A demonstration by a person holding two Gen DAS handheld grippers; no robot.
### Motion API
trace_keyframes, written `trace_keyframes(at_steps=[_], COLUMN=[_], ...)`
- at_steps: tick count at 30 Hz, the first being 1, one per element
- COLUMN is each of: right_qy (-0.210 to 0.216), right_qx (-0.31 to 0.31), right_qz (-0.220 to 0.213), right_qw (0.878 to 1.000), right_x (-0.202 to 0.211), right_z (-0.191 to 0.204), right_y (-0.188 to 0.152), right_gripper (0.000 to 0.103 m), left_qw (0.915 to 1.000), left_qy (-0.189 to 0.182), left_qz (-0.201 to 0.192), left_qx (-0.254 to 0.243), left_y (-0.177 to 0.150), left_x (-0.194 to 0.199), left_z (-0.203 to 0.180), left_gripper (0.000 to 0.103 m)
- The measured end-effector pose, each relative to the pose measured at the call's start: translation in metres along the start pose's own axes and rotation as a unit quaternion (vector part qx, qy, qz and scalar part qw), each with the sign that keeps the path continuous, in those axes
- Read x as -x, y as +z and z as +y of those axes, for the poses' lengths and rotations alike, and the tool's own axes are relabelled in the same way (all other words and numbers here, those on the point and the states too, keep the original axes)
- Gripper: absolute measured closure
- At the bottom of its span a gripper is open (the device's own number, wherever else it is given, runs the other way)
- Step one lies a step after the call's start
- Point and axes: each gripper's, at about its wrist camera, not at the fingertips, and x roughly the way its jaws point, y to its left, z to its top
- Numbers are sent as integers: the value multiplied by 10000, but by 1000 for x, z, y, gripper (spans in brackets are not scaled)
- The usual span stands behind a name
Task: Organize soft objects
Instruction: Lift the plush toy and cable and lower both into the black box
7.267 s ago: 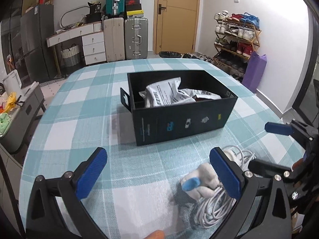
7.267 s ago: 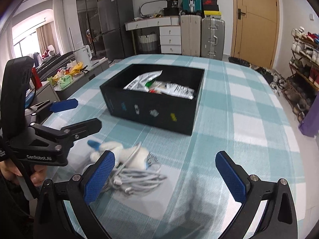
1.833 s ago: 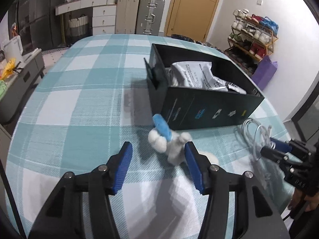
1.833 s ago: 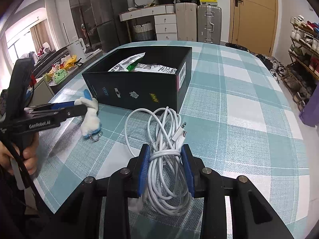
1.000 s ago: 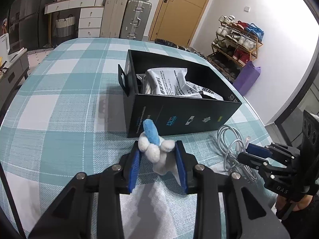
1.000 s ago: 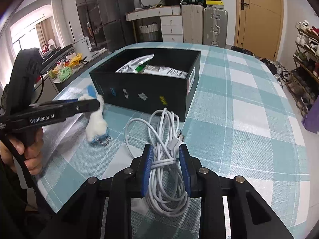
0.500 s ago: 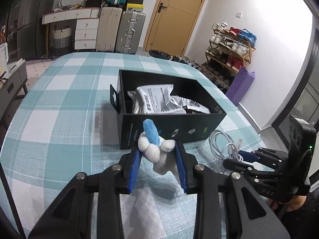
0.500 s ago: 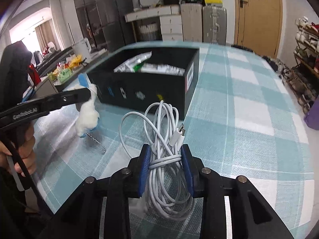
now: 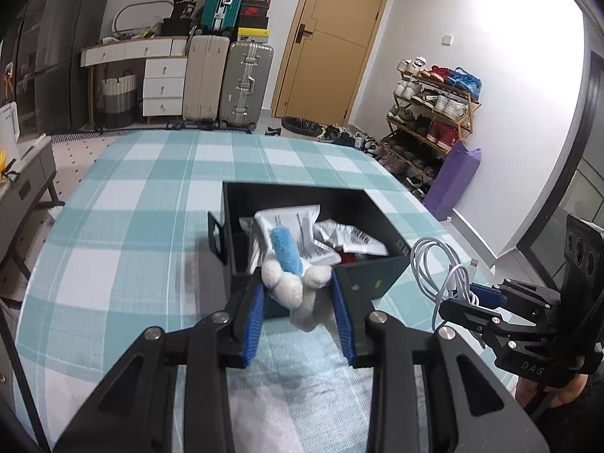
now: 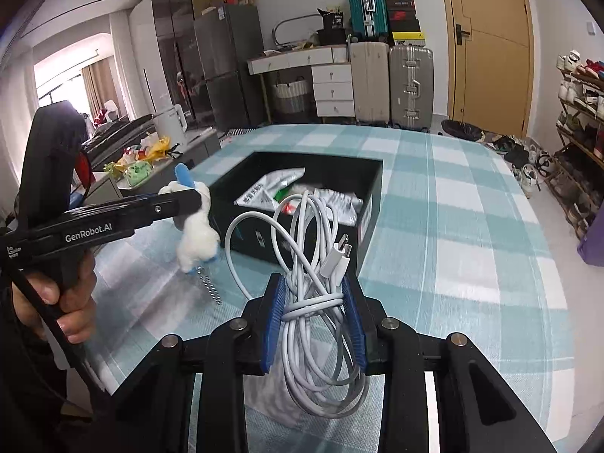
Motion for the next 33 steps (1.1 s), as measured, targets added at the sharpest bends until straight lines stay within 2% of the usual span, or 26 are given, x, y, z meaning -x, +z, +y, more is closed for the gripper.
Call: trace_keyframes(at_steps=[13, 33], right_qy=[90, 149], right_qx=[43, 190], right_qz=[-172, -156], right_qw=[9998, 9996], right_x=[1, -37], right_z=[3, 2], right_y=[38, 93], right_gripper=[72, 72], left_qw=[9998, 9998], left_qy=[77, 151], left_qz=[-92, 23], left_qx=[-152, -96], left_y=[36, 65], left_x=[-8, -48], left_z=[-2, 11], left_gripper=[71, 71])
